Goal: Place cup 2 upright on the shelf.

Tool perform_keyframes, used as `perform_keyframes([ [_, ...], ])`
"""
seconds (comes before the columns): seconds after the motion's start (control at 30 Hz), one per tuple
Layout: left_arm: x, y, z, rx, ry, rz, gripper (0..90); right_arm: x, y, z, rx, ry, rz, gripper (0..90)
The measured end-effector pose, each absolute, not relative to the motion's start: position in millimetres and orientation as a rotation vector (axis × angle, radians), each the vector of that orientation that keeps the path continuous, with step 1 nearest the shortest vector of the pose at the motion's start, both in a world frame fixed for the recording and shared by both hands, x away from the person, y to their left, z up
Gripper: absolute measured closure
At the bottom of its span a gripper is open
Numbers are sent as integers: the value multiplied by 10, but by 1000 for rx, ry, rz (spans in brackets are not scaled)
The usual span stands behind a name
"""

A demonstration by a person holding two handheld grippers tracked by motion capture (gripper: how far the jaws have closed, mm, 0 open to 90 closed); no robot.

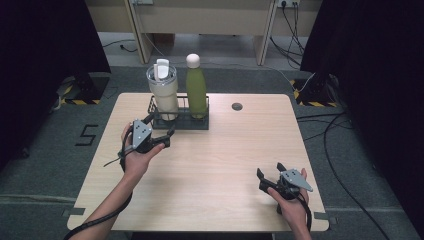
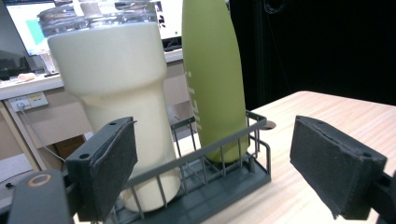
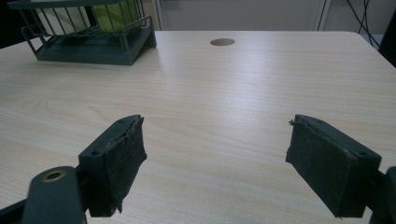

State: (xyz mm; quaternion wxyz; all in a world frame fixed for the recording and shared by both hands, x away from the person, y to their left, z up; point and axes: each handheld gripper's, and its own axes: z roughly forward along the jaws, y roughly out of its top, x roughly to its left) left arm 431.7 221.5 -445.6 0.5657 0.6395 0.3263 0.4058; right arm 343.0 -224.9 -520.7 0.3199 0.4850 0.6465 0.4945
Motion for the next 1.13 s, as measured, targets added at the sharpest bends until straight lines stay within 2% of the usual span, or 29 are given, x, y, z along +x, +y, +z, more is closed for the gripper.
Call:
perform_keyframes([
  [0.63,3931,2533,-4770,1535,813,930,142,3429,-2254,-5206,1276,1700,1294,186],
  [1.13,3823,2668,-4843,1464,872,919,143,3423,-2271,-5207,1288,1689,1302,175],
])
